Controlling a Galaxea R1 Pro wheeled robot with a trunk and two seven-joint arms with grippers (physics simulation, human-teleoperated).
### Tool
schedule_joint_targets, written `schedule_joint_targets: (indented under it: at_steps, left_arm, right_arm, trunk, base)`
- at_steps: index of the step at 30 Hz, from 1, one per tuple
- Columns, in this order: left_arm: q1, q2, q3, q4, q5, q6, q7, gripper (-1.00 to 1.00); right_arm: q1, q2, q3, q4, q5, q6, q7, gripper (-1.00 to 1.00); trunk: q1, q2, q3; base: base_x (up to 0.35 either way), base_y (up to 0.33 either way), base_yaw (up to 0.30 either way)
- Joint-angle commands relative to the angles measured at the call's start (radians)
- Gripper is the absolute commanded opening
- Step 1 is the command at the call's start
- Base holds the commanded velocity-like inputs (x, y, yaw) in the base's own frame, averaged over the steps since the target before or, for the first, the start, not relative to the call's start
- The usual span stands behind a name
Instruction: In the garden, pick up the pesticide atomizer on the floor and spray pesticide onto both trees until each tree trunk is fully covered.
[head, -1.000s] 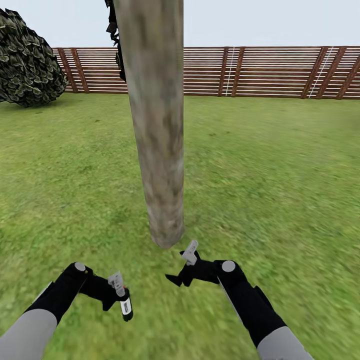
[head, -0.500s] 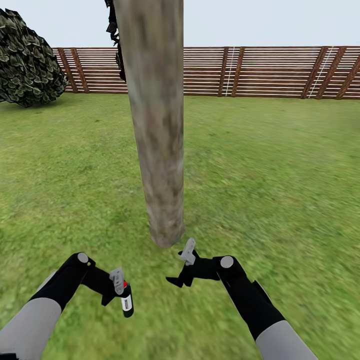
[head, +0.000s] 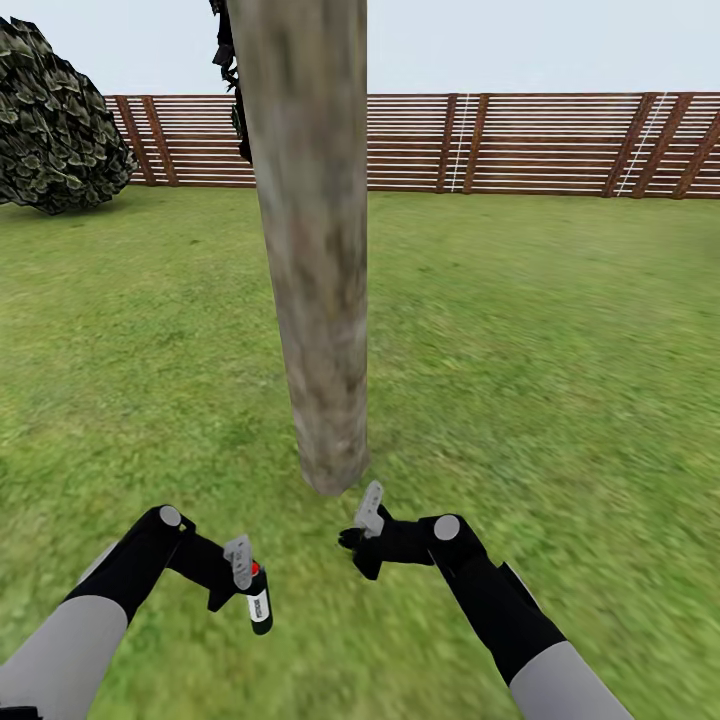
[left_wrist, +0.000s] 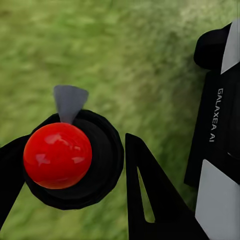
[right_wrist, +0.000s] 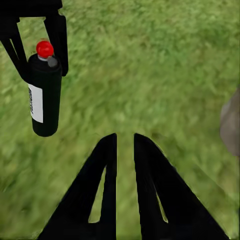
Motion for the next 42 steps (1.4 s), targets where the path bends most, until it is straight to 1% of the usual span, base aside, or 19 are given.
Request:
schedule_joint_targets:
  at_steps: [1,6,7,9,11,14,16,18,20,25,28,31,35,42]
  left_arm:
    - [0.000,-0.001,0.000,0.000,0.000,-0.001,0.000,-1.00]
    - [0.000,-0.017,0.000,0.000,-0.001,-0.035,0.000,-1.00]
    - [0.000,-0.027,0.000,0.000,-0.001,-0.046,0.000,-1.00]
    - [0.000,-0.039,-0.001,0.000,-0.002,-0.050,0.000,-1.00]
    - [0.000,-0.057,-0.004,0.000,-0.004,-0.052,0.000,-1.00]
    - [-0.001,-0.072,-0.026,0.000,-0.005,-0.050,0.000,-1.00]
    - [-0.001,-0.077,-0.041,-0.001,-0.004,-0.049,0.000,-1.00]
    - [-0.001,-0.080,-0.046,-0.001,-0.003,-0.049,0.000,-1.00]
    - [-0.002,-0.089,-0.048,-0.001,-0.003,-0.050,0.000,-1.00]
    - [-0.023,-0.106,-0.050,0.000,-0.002,-0.051,-0.007,-1.00]
    - [-0.041,-0.124,-0.051,0.000,-0.004,-0.051,-0.019,-1.00]
    - [-0.052,-0.131,-0.051,0.000,-0.004,-0.050,-0.023,-1.00]
    - [-0.057,-0.145,-0.051,0.000,-0.004,-0.052,-0.024,-1.00]
    - [-0.058,-0.158,-0.051,0.000,-0.003,-0.053,-0.024,-1.00]
  right_arm:
    - [0.000,0.000,0.000,0.000,0.000,0.000,0.000,-1.00]
    - [0.000,0.000,0.001,0.000,-0.001,0.000,0.001,-1.00]
    - [0.000,0.000,0.002,0.000,-0.001,0.000,0.001,-1.00]
    - [0.000,0.000,0.004,0.000,-0.001,0.001,0.001,-1.00]
    - [0.000,0.000,0.018,0.000,-0.001,0.001,0.001,-1.00]
    - [0.000,0.001,0.034,0.000,-0.001,0.001,0.001,-1.00]
    - [0.000,0.001,0.038,0.000,-0.002,0.001,0.001,-1.00]
    - [0.000,0.001,0.039,0.000,-0.002,0.001,0.001,-1.00]
    - [0.000,0.002,0.040,0.001,-0.003,0.000,0.001,-1.00]
    - [0.000,0.002,0.041,0.004,-0.003,0.000,0.001,-1.00]
    - [0.000,0.002,0.043,0.005,-0.003,0.000,0.001,-1.00]
    - [0.000,0.002,0.043,0.005,-0.003,0.000,0.001,-1.00]
    - [0.000,0.002,0.043,0.005,-0.003,0.000,0.001,-1.00]
    - [0.000,0.002,0.043,0.005,-0.003,0.000,0.001,-1.00]
  trunk:
    - [0.000,0.000,0.000]
    - [0.000,0.000,0.000]
    - [0.000,0.000,0.000]
    - [0.000,0.000,0.000]
    - [0.000,0.000,0.000]
    - [0.000,0.000,0.000]
    - [0.000,0.000,0.000]
    - [0.000,0.000,0.000]
    - [0.000,0.000,0.000]
    - [0.000,0.000,0.000]
    - [0.000,0.000,0.000]
    - [0.000,0.000,0.000]
    - [0.000,0.000,0.000]
    - [0.000,0.000,0.000]
  base:
    - [0.000,0.000,0.000]
    - [0.000,0.000,0.000]
    - [0.000,0.000,0.000]
    - [0.000,0.000,0.000]
    - [0.000,0.000,0.000]
    - [0.000,0.000,0.000]
    - [0.000,0.000,0.000]
    - [0.000,0.000,0.000]
    - [0.000,0.000,0.000]
    - [0.000,0.000,0.000]
    - [0.000,0.000,0.000]
    - [0.000,0.000,0.000]
    - [0.000,0.000,0.000]
    - [0.000,0.000,0.000]
